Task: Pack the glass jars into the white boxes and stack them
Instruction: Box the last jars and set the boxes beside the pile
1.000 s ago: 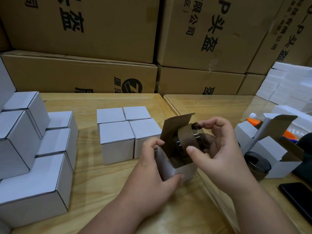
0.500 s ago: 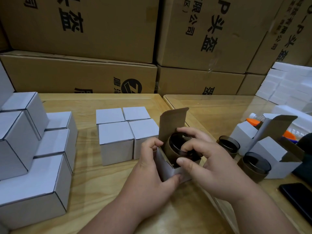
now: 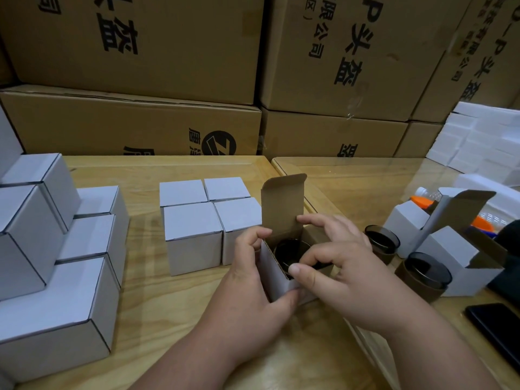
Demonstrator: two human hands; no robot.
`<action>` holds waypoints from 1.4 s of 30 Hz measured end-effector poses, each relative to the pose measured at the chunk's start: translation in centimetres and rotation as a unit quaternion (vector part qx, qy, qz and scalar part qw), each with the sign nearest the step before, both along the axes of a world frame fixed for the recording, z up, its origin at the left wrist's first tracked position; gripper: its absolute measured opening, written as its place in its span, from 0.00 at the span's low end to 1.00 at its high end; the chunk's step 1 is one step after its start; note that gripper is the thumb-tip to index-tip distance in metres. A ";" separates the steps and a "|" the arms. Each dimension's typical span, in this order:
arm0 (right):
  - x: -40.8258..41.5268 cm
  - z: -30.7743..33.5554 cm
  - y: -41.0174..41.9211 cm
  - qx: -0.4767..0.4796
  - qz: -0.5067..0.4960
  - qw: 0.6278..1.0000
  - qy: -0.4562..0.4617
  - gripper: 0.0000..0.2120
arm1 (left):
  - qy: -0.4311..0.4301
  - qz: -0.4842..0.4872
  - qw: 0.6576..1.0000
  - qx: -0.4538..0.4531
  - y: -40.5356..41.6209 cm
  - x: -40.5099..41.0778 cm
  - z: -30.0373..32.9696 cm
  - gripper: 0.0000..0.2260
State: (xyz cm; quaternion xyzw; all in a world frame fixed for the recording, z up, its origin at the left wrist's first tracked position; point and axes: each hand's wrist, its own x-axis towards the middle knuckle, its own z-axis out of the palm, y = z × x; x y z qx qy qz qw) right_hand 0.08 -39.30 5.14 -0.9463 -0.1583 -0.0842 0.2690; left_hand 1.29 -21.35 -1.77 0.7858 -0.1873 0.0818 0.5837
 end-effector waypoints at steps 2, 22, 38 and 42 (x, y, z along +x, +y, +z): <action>0.1 0.0 0.0 -0.002 0.001 1.000 -0.001 0.10 | -0.001 0.001 1.000 -0.006 0.0 0.2 -0.3 0.40; 3.2 -4.1 0.2 0.528 -0.053 0.842 0.100 0.23 | -0.023 -0.004 0.998 0.059 0.5 -0.1 0.3 0.24; 2.0 -3.4 0.9 0.490 -0.012 0.872 0.015 0.43 | -0.024 -0.024 0.999 0.036 0.4 0.1 0.4 0.17; 2.1 -3.6 0.7 0.466 -0.016 0.885 0.005 0.20 | -0.016 -0.023 0.999 0.017 0.3 0.2 0.3 0.20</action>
